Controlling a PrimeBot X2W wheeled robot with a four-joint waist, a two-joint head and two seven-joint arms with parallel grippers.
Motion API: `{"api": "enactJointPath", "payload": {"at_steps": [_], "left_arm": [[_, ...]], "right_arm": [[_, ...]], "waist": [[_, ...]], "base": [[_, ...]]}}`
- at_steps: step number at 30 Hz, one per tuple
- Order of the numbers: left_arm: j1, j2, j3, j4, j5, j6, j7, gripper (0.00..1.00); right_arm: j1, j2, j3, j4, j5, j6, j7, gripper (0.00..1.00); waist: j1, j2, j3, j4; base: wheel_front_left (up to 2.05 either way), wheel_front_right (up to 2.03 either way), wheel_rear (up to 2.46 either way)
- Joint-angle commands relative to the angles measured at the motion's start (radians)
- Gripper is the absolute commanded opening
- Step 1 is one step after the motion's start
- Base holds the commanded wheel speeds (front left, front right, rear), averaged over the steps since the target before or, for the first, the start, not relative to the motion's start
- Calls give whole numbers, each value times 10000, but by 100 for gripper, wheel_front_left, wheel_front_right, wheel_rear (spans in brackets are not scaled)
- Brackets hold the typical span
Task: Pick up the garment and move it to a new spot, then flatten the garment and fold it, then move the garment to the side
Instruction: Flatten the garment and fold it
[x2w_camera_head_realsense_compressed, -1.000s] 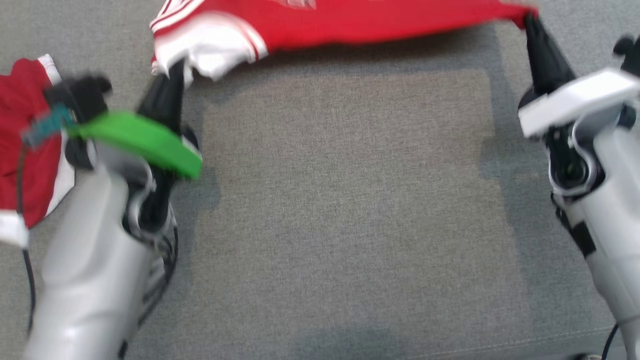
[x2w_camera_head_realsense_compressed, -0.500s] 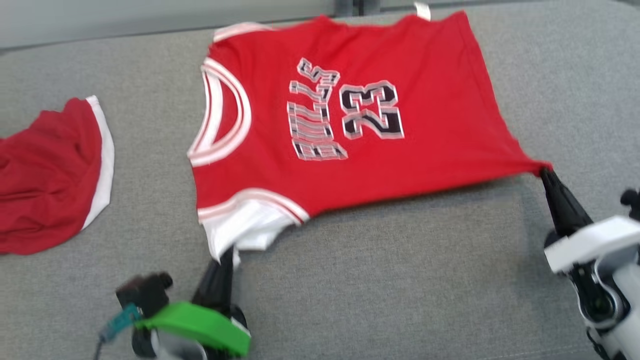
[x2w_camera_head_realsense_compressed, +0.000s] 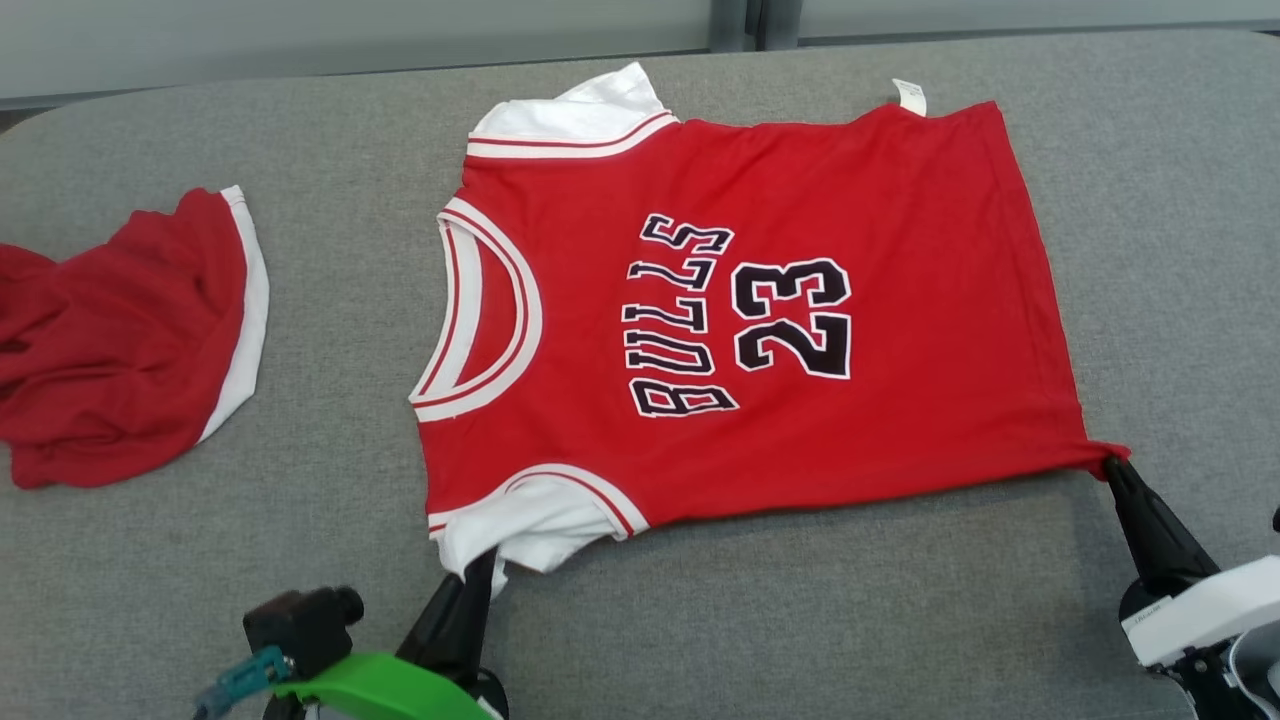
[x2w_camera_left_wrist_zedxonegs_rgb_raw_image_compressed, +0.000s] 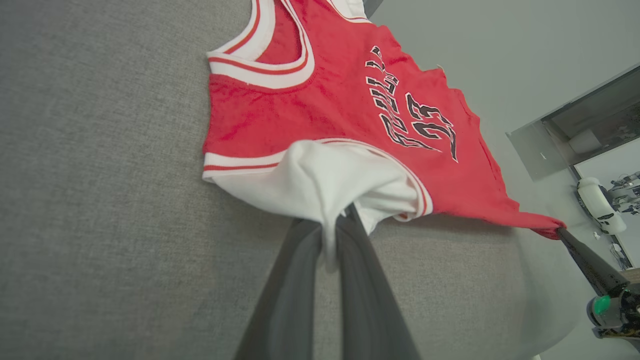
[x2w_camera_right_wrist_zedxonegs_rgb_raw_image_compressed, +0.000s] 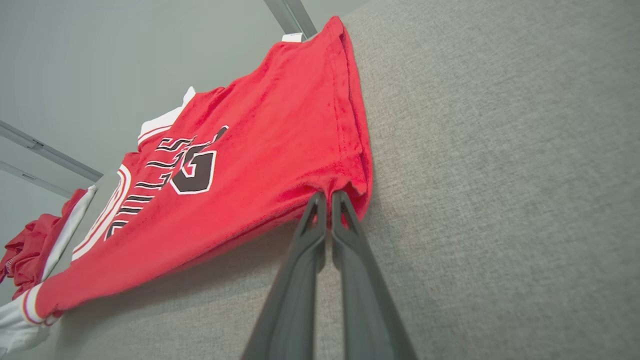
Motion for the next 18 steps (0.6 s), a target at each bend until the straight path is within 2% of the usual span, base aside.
{"api": "enactJointPath", "payload": {"at_steps": [1,9,15,18], "left_arm": [[-571,247,32,-293,136,138,421,0],[-2791,1315,120,-1517,451,820,2981,0],[-4224,1536,316,-1365,457,1032,3959,0],[-5047,1502,295,-804,327,939,4467,0]], "right_arm": [[-319,81,-63,-141,2,1,126,0],[-1884,174,-78,-768,47,1,1166,0],[-2936,403,-356,-339,112,1,1659,0],[-3569,598,-413,193,-124,1,1934,0]], "waist": [[1,0,587,-468],[1,0,1529,-1092],[1,0,1869,-1300],[1,0,2019,-1325]], "base": [[0,0,0],[0,0,0],[0,0,0],[0,0,0]]}}
